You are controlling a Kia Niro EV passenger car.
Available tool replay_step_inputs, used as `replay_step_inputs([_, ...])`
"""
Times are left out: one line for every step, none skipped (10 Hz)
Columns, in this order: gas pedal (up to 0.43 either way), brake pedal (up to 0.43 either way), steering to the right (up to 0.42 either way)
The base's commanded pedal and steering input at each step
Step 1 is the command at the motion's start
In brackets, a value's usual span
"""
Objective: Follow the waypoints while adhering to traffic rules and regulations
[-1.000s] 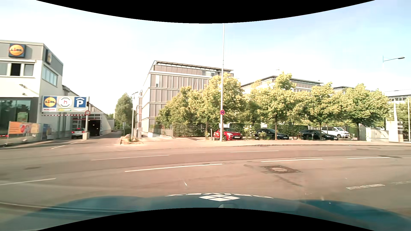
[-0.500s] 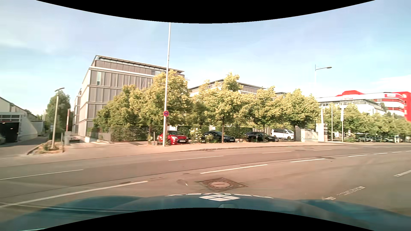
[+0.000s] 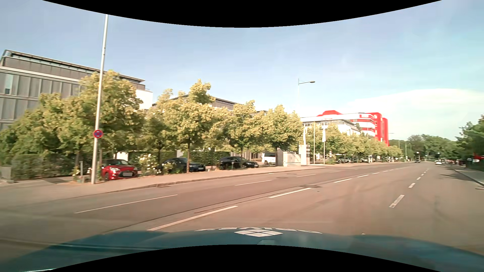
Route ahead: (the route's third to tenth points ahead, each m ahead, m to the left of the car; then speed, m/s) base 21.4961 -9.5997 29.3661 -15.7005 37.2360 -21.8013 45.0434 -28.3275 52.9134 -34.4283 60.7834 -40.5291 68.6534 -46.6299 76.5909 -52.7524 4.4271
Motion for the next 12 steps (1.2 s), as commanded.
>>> replay_step_inputs([0.339, 0.000, 0.488])
replay_step_inputs([0.390, 0.000, 0.429])
replay_step_inputs([0.398, 0.000, 0.395])
replay_step_inputs([0.398, 0.000, 0.343])
replay_step_inputs([0.421, 0.000, 0.287])
replay_step_inputs([0.441, 0.000, 0.255])
replay_step_inputs([0.461, 0.000, 0.224])
replay_step_inputs([0.480, 0.000, 0.205])
replay_step_inputs([0.480, 0.000, 0.200])
replay_step_inputs([0.480, 0.000, 0.199])
replay_step_inputs([0.480, 0.000, 0.190])
replay_step_inputs([0.480, 0.000, 0.163])
